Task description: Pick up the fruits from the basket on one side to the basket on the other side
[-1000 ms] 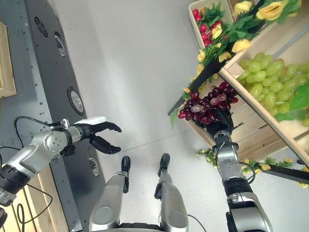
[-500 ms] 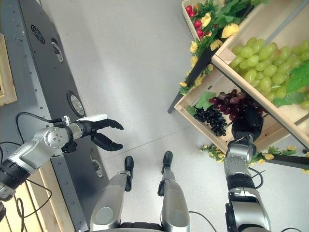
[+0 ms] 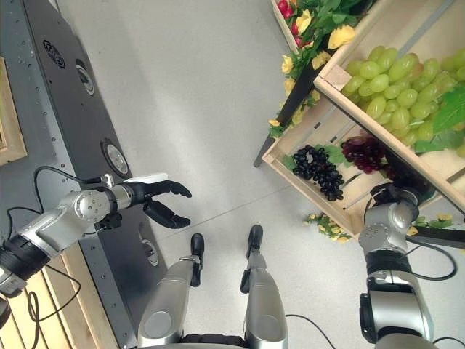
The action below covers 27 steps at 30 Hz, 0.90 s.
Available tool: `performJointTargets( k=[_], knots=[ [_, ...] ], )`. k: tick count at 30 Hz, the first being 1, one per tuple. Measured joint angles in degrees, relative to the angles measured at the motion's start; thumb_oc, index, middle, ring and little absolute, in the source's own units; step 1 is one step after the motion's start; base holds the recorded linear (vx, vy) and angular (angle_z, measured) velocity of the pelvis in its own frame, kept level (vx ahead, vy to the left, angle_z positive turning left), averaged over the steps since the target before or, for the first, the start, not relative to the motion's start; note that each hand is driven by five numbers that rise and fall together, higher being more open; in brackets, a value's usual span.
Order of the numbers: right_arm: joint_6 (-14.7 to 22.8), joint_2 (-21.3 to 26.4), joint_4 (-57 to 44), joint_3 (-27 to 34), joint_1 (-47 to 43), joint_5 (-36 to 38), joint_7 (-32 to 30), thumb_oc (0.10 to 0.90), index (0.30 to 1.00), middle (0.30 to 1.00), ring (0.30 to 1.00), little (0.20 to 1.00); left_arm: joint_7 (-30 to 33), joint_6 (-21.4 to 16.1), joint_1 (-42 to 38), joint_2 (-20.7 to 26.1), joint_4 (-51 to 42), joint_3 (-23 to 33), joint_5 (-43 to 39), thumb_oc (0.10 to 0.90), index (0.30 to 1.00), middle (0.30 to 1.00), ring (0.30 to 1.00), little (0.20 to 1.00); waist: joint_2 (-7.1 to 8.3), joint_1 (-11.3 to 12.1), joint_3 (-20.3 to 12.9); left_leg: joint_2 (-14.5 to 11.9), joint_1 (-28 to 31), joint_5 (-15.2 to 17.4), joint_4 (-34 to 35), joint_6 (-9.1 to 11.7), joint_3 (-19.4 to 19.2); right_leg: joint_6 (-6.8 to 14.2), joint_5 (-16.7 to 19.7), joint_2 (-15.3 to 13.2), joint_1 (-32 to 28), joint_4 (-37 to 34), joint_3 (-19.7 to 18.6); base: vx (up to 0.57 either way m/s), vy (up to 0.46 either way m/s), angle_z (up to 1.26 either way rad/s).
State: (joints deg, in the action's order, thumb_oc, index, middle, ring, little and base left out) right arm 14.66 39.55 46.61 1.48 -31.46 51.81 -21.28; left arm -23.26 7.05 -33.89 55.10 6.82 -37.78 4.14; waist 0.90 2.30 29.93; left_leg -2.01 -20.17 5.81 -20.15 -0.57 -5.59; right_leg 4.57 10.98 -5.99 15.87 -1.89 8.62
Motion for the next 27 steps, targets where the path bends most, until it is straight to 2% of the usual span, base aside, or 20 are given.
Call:
performJointTargets(
  k=[1, 2, 4, 6, 8, 11, 13, 18, 25, 27],
  knots=[
    [-3.7, 0.8, 0.5, -1.1, 0.0, -3.7, 0.0, 0.800, 0.900, 0.900, 0.900, 0.900, 0.0, 0.0, 0.0, 0.0, -0.1, 0.0, 0.0, 0.800, 0.900, 0.900, 0.900, 0.900, 0.01, 0.2, 0.0, 0.0, -0.1, 0.0, -0.1, 0.0, 0.1, 0.0, 0.0, 0.0, 0.0, 0.0, 0.0, 0.01, -0.011, 0.04],
    [-4.9, 1.1, 0.6, -2.0, 0.0, -4.7, 0.0, 0.800, 0.900, 0.900, 0.900, 0.900, 0.1, 0.0, 0.0, 0.1, -0.1, 0.0, 0.0, 0.800, 0.900, 0.900, 0.900, 0.900, 0.02, 0.3, 0.0, 0.0, -0.2, 0.1, -0.2, -0.1, 0.2, 0.0, 0.0, 0.0, 0.0, 0.0, 0.0, 0.01, -0.006, 0.04],
    [-10.4, 2.0, 0.7, -4.8, -0.1, -8.6, 0.4, 0.800, 0.900, 0.900, 0.900, 0.900, 0.1, 0.1, 0.0, 0.1, -0.1, 0.0, 0.0, 0.800, 0.900, 0.900, 0.900, 0.900, 0.05, 0.4, 0.0, 0.0, -0.4, 0.2, -0.5, -0.1, 0.2, 0.1, 0.0, 0.0, 0.0, 0.0, 0.1, 0.00, 0.000, 0.00],
    [-13.9, 2.6, 0.9, -6.4, -0.9, -9.6, 2.2, 0.800, 0.900, 0.900, 0.900, 0.900, 0.0, 0.2, 0.0, 0.2, -0.1, 0.0, 0.0, 0.800, 0.900, 0.900, 0.900, 0.900, 0.10, 0.4, 0.1, 0.1, -0.5, 0.4, -0.9, -0.2, 0.3, 0.1, 0.1, 0.0, 0.0, 0.1, 0.1, 0.00, 0.000, 0.00],
    [-19.0, 3.9, 0.9, -8.4, -1.6, -12.6, 8.5, 0.800, 0.900, 0.900, 0.900, 0.900, -0.4, 0.2, 0.0, 0.2, -0.1, 0.5, 0.0, 0.800, 0.900, 0.900, 0.900, 0.900, 0.29, 0.3, 0.2, 0.0, -0.6, 0.6, -1.4, -0.3, 0.2, 0.2, 0.1, 0.0, 0.0, 0.3, 0.1, 0.02, -0.002, -0.01],
    [-22.9, 5.0, 0.8, -11.0, -1.2, -13.8, 16.8, 0.800, 0.900, 0.900, 0.900, 0.900, -1.5, 0.2, 0.6, 0.2, -0.3, 2.5, 0.0, 0.800, 0.900, 0.900, 0.900, 0.900, 0.82, 0.3, 0.4, 0.0, -0.6, 0.6, -1.6, -0.3, 0.2, 0.2, 0.2, 0.0, 0.0, 0.5, 0.0, 0.05, -0.035, 0.00],
    [-23.3, 5.0, 0.8, -11.3, -0.1, -15.5, 19.1, 0.800, 0.900, 0.900, 0.900, 0.900, -1.8, 0.2, 0.6, 0.2, -0.6, 2.9, 0.1, 0.800, 0.900, 0.900, 0.900, 0.900, 0.99, 0.4, 0.5, 0.0, -0.4, 0.6, -1.7, -0.3, 0.4, 0.2, 0.2, 0.0, -0.3, 0.5, 0.1, 0.04, -0.036, 0.03],
    [-23.4, 5.0, 0.1, -11.1, 0.5, -15.2, 19.1, 0.800, 0.900, 0.900, 0.900, 0.900, -2.5, 0.2, 3.4, 0.2, -1.2, 5.5, 0.7, 0.800, 0.900, 0.900, 0.900, 0.900, 1.78, 0.1, 0.5, 0.0, 0.2, 1.2, -2.3, -0.4, 0.3, 0.4, 0.2, 0.0, -1.4, 0.5, 0.0, 0.04, 0.019, -0.01],
    [-23.4, 4.8, -4.8, -8.3, 5.0, -9.3, 18.8, 0.800, 0.900, 0.900, 0.900, 0.900, -3.0, 0.2, 8.9, 0.2, -2.9, 7.5, 2.5, 0.800, 0.900, 0.900, 0.900, 0.900, 2.97, 0.3, 0.3, 0.4, 4.1, 1.5, -0.7, -0.5, -0.6, 0.8, -0.3, -0.4, -5.3, -1.7, -0.1, 0.07, 0.055, -0.03],
    [-23.2, 2.1, -9.3, -4.7, 7.9, -5.7, 17.9, 0.800, 0.900, 0.900, 0.900, 0.900, -3.0, 0.1, 11.5, 0.1, -3.5, 9.2, 3.1, 0.800, 0.900, 0.900, 0.900, 0.900, 3.15, 0.3, 0.2, 0.5, 6.4, 1.4, 0.9, -0.3, -0.8, 1.1, -0.4, -0.5, -6.8, -2.1, -0.2, 0.10, 0.062, -0.06]
  ],
)
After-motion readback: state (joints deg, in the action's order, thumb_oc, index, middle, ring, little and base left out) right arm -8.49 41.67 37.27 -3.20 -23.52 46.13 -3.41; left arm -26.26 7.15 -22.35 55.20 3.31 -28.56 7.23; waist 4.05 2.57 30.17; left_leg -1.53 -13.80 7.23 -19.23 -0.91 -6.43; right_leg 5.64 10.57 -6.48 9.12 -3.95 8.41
